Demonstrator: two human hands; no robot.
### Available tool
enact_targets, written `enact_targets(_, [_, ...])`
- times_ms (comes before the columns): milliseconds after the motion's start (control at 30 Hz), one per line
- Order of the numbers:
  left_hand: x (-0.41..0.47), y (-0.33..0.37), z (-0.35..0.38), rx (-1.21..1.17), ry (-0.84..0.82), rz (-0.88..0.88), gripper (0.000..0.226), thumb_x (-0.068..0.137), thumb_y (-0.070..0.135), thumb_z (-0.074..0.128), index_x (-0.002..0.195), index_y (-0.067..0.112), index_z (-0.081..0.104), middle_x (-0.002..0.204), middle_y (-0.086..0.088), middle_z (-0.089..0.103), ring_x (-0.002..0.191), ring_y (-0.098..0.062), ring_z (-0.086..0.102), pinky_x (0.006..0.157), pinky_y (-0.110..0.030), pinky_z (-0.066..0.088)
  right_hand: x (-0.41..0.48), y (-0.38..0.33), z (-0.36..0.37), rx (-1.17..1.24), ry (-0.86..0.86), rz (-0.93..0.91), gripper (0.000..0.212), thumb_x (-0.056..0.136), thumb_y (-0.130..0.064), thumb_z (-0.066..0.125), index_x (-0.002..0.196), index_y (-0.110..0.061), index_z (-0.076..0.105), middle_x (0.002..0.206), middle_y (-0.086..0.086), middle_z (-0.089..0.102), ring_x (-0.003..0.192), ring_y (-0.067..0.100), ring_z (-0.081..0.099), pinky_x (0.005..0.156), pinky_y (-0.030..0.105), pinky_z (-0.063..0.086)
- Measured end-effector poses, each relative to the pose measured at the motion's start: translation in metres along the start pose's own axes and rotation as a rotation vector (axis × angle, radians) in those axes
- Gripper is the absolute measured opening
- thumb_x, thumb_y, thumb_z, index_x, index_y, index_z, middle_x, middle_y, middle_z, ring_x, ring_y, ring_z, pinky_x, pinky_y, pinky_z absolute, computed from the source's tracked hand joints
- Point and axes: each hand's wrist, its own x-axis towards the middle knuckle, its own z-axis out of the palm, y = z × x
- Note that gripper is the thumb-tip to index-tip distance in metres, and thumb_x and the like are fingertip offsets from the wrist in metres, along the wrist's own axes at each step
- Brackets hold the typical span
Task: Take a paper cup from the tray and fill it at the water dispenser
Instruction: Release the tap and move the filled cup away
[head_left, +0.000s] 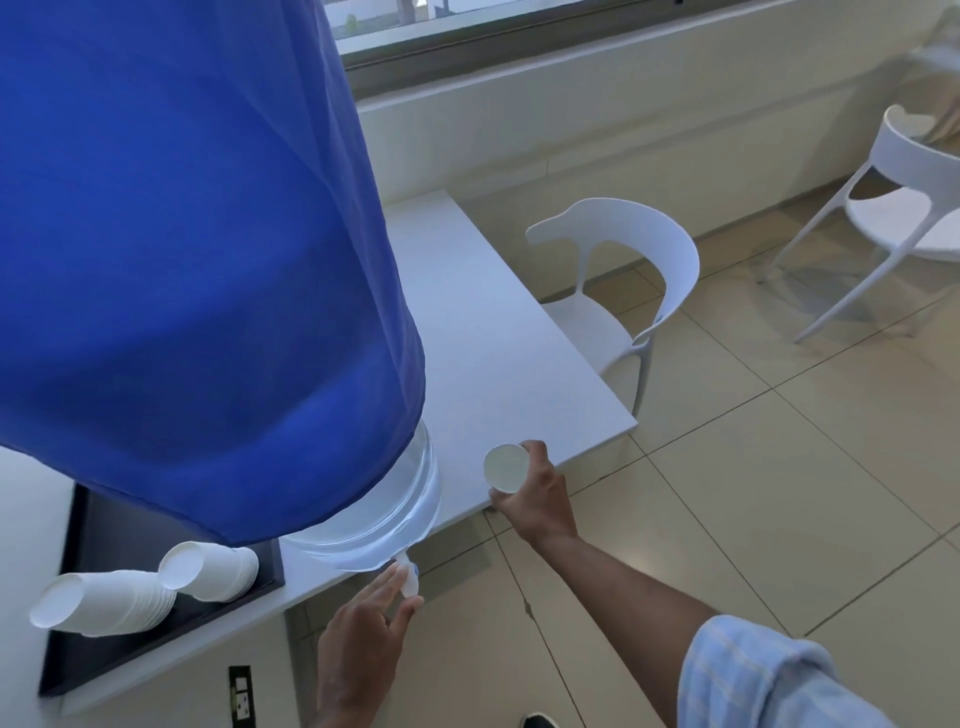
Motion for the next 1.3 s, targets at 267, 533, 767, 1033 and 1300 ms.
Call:
enact_targets(267, [0.003, -0.002, 0.001, 0.007, -0.017, -0.011, 0.042, 0.089, 0.042, 0.081, 0.131, 0.039, 0.072, 0.14, 0.024, 0.067, 0.122, -0.006, 0.071, 0.095, -0.033, 0.059, 0.035, -0.001, 0.009, -0.008, -0.002, 0.019, 0.067, 0.076, -0.018, 0.087, 0.129, -0.014, 0.047, 0.109, 0.009, 0.067, 0.094, 0.027, 0.062, 0.076, 0.031, 0.05])
enact_targets(533, [0.004, -0.002, -0.001, 0.023, -0.026, -0.01, 0.042, 0.091, 0.046, 0.077, 0.132, 0.044, 0.07, 0.141, 0.031, 0.064, 0.116, -0.004, 0.072, 0.092, -0.027, 0.057, 0.053, -0.011, 0.023, -0.016, -0.052, -0.012, 0.067, 0.077, -0.018, 0.086, 0.13, -0.013, 0.045, 0.109, 0.008, 0.064, 0.095, 0.029, 0.062, 0.078, 0.033, 0.054])
enact_targets(767, [0.006, -0.003, -0.002, 0.018, -0.031, -0.011, 0.041, 0.092, 0.048, 0.076, 0.133, 0.046, 0.069, 0.14, 0.033, 0.063, 0.118, 0.003, 0.069, 0.092, -0.023, 0.055, 0.061, -0.01, 0.029, -0.03, -0.089, -0.023, 0.068, 0.077, -0.018, 0.086, 0.131, -0.013, 0.045, 0.108, 0.006, 0.062, 0.093, 0.027, 0.059, 0.076, 0.03, 0.048])
enact_targets(1033, [0.006, -0.005, 0.0, 0.005, -0.038, -0.013, 0.041, 0.091, 0.047, 0.078, 0.131, 0.046, 0.071, 0.139, 0.033, 0.064, 0.114, 0.002, 0.071, 0.092, -0.022, 0.057, 0.061, -0.004, 0.032, -0.059, -0.123, -0.025, 0.069, 0.077, -0.017, 0.086, 0.131, -0.015, 0.043, 0.112, 0.01, 0.064, 0.098, 0.031, 0.063, 0.08, 0.038, 0.057])
enact_targets(1300, [0.007, -0.006, 0.001, 0.009, -0.024, -0.007, 0.041, 0.09, 0.048, 0.078, 0.13, 0.047, 0.071, 0.138, 0.033, 0.064, 0.124, 0.006, 0.065, 0.095, -0.024, 0.058, 0.058, 0.001, 0.03, -0.071, -0.152, 0.025, 0.078, 0.078, -0.019, 0.084, 0.141, -0.017, 0.039, 0.119, 0.011, 0.065, 0.107, 0.033, 0.063, 0.087, 0.041, 0.057])
